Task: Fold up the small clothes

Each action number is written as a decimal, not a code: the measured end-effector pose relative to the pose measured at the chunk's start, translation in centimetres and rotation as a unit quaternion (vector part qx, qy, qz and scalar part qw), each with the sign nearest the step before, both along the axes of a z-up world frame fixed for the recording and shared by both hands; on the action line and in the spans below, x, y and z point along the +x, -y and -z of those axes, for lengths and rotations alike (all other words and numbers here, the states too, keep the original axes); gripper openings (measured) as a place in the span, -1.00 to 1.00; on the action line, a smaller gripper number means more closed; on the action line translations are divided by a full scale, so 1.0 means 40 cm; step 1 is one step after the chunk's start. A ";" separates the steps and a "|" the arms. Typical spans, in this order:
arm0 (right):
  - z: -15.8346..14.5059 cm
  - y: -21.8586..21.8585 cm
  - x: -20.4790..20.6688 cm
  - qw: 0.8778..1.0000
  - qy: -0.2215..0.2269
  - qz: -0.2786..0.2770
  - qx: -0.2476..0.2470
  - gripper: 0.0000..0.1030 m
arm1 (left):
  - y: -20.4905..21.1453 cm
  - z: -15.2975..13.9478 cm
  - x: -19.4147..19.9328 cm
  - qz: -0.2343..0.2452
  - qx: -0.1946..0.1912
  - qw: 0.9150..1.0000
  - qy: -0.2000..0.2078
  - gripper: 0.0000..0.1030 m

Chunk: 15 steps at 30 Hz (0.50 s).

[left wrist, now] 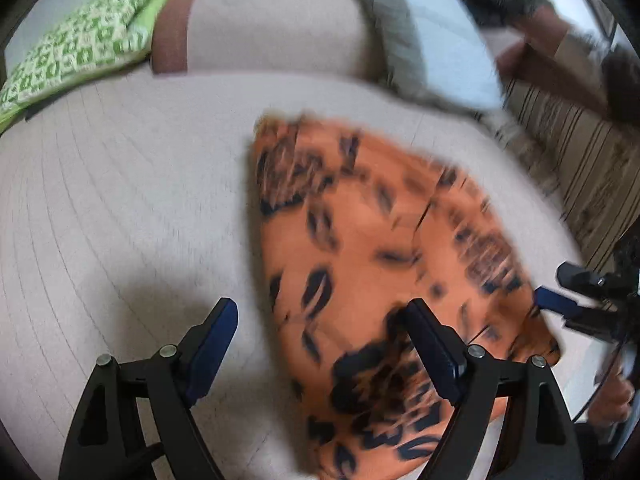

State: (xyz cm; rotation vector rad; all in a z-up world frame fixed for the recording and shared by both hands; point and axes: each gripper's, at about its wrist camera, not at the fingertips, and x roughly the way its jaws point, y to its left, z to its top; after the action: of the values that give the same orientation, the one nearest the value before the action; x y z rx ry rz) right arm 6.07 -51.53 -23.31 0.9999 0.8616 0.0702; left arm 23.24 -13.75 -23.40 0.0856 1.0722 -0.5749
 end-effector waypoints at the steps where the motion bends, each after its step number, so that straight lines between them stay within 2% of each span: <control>1: 0.026 -0.003 0.004 1.000 -0.022 -0.003 0.007 0.11 | 0.000 0.022 0.001 0.002 0.005 1.000 -0.013 0.70; 3: 0.059 -0.009 0.021 0.999 -0.049 -0.007 0.007 0.11 | -0.013 0.033 0.009 -0.004 -0.016 0.999 -0.030 0.70; 5: 0.053 -0.007 0.033 0.999 -0.050 -0.012 -0.005 0.13 | -0.020 0.017 0.016 -0.001 -0.024 0.999 -0.028 0.70; 9: 0.021 0.015 0.044 1.000 -0.012 0.007 0.006 0.13 | -0.044 -0.032 0.028 -0.018 -0.038 0.999 0.018 0.69; 12: 0.002 0.026 0.076 1.000 0.018 0.015 0.015 0.13 | -0.066 -0.034 0.052 -0.037 -0.051 0.998 0.015 0.69; 15: 0.006 0.017 0.130 0.999 0.015 0.024 0.015 0.13 | -0.059 -0.002 0.082 -0.047 -0.042 0.998 -0.005 0.69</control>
State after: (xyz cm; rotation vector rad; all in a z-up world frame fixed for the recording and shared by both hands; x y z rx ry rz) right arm 11.28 -52.23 -23.54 1.0445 0.8109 0.0566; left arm 26.51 -11.40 -23.31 -0.0402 1.0549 -0.5353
